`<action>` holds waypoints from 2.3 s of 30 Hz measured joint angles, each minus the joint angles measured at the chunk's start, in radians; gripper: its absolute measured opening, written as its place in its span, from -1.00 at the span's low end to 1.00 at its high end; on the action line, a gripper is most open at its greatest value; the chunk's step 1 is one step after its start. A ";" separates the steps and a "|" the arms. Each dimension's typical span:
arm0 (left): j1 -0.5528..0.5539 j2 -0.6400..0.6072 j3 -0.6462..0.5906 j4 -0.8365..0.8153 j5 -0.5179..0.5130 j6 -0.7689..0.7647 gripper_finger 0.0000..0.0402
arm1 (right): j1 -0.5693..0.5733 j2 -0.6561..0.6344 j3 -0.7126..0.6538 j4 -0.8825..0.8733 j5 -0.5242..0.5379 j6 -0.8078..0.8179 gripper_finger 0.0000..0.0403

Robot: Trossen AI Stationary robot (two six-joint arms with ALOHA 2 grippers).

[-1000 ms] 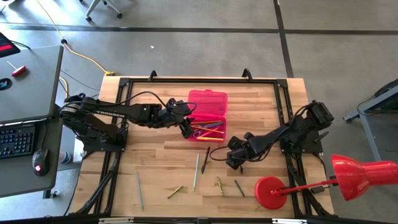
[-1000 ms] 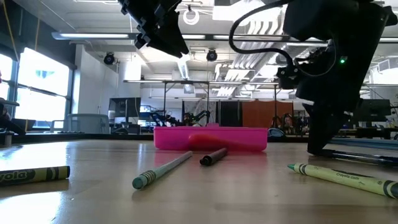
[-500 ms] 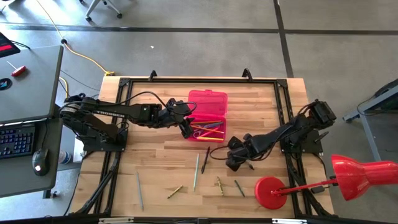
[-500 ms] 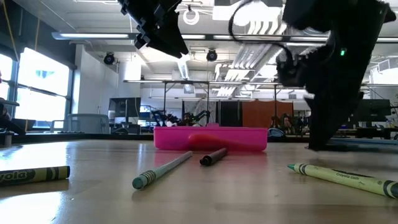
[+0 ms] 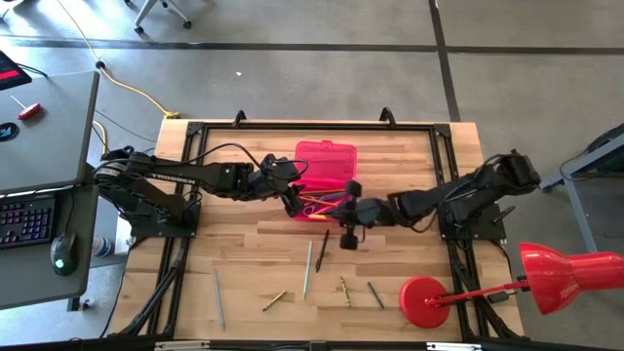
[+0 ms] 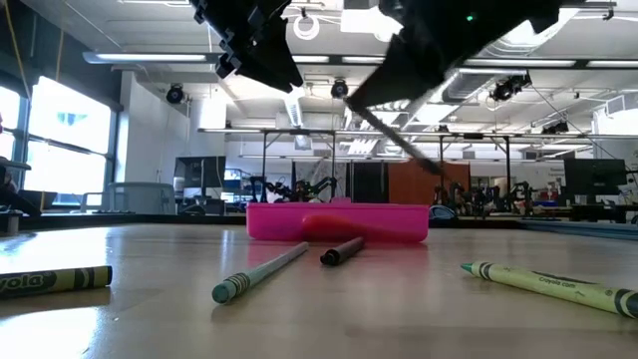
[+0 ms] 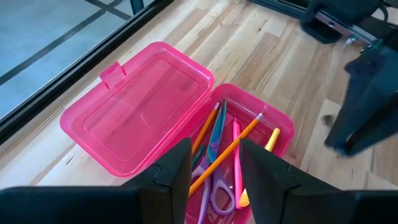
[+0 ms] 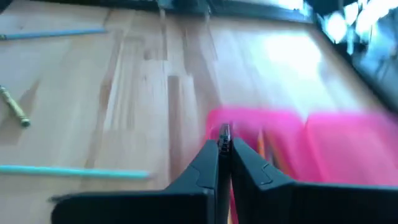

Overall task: Pick & place school supplies into a supply box
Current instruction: Put the right black pen into the pink supply box, then put the black pen into the pink supply box

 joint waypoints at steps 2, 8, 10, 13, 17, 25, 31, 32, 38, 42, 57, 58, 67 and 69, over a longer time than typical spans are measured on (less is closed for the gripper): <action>0.000 0.000 0.000 0.000 0.005 -0.002 -0.18 | -0.038 0.023 0.001 0.055 -0.028 -0.113 -0.97; 0.000 0.000 0.000 -0.001 0.006 -0.001 -0.18 | -0.144 0.097 0.001 0.094 -0.068 -0.244 -0.95; 0.000 0.000 0.000 -0.001 0.005 -0.001 -0.18 | -0.169 0.123 0.001 0.096 -0.119 -0.213 -0.95; 0.000 0.000 0.000 -0.002 0.005 0.000 -0.18 | -0.196 0.166 0.001 0.096 -0.163 -0.175 -0.95; 0.000 0.000 0.000 -0.002 0.005 0.002 -0.18 | -0.210 0.202 0.000 0.094 -0.140 -0.172 -0.91; 0.000 0.000 0.000 -0.003 0.004 0.005 -0.18 | -0.209 0.205 0.000 0.148 -0.135 -0.147 -0.65; 0.000 0.000 0.000 -0.011 0.004 0.005 -0.18 | -0.171 0.184 0.000 0.162 -0.173 -0.214 -0.52; 0.000 0.000 0.000 -0.011 0.004 0.005 -0.18 | -0.163 0.182 0.000 0.151 -0.210 -0.243 -0.51; 0.000 0.000 0.000 -0.011 0.020 0.005 -0.18 | -0.095 0.190 0.000 0.099 -0.567 -0.348 -0.54; 0.000 0.000 0.000 -0.011 0.023 0.005 -0.18 | -0.033 0.206 0.000 0.116 -0.592 -0.418 -0.57; 0.000 0.000 0.000 -0.006 0.031 0.005 -0.18 | -0.005 0.415 0.022 0.316 -0.640 -0.426 -0.59; 0.000 0.000 0.000 -0.006 0.031 0.005 -0.18 | -0.010 0.425 0.036 0.308 -0.642 -0.420 -0.59; 0.000 0.000 0.000 -0.011 0.030 0.005 -0.18 | -0.018 0.523 0.235 -0.045 -0.659 -0.494 -0.59; 0.000 0.000 0.000 -0.011 0.030 0.005 -0.18 | -0.016 0.527 0.261 -0.092 -0.662 -0.520 -0.59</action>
